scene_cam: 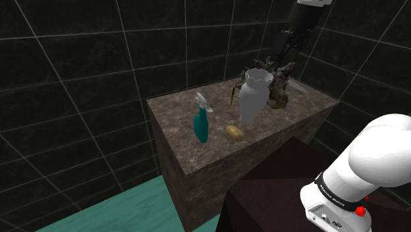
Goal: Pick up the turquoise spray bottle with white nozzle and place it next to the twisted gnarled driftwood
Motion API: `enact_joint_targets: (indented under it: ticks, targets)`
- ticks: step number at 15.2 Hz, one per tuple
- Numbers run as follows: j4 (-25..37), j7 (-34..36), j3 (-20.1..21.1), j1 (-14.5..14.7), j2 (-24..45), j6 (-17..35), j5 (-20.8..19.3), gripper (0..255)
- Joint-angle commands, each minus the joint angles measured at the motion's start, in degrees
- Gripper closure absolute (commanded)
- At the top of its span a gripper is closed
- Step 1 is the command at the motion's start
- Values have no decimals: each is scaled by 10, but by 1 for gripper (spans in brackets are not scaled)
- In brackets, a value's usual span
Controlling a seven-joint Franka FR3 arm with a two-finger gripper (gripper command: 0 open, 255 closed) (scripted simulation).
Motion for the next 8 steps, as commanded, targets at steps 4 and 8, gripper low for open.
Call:
enact_joint_targets:
  ticks: [4, 8]
  targets:
    - [-1, 27, 25, 5, 46, 43, 13, 0]
    - [8, 63, 57, 10, 116, 97, 25, 0]
